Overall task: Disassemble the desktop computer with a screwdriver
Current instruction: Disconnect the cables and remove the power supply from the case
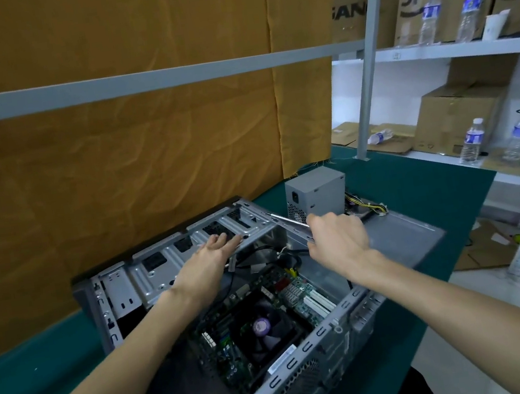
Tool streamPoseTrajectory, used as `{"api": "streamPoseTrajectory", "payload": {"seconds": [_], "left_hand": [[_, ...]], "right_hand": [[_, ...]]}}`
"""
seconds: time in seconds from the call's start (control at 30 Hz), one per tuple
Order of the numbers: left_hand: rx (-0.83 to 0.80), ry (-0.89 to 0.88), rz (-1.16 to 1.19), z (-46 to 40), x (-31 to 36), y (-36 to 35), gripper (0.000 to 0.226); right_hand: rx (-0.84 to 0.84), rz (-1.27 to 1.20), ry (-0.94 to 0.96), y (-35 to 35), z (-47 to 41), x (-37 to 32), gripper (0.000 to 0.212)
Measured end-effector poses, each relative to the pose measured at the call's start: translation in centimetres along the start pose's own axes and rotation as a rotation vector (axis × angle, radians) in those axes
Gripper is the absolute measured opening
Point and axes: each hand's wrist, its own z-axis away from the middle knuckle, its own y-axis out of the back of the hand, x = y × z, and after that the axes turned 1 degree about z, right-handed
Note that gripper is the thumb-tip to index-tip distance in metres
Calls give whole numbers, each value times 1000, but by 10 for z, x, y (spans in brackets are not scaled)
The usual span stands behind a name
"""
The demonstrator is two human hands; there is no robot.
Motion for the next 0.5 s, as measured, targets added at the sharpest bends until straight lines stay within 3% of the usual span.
{"api": "streamPoseTrajectory", "payload": {"seconds": [0.17, 0.33, 0.43, 0.5], "left_hand": [[-34, 48, -75, 30, 2, 9, 105], [0, 55, -339, 69, 6, 10, 79], [36, 36, -275, 72, 7, 10, 80], [-18, 61, -89, 61, 8, 14, 90]], "right_hand": [[13, -76, 83, -2, -8, -1, 20], [37, -82, 221, 0, -16, -14, 19], [83, 0, 259, -1, -13, -24, 19], [129, 75, 284, -6, -6, -26, 17]]}}
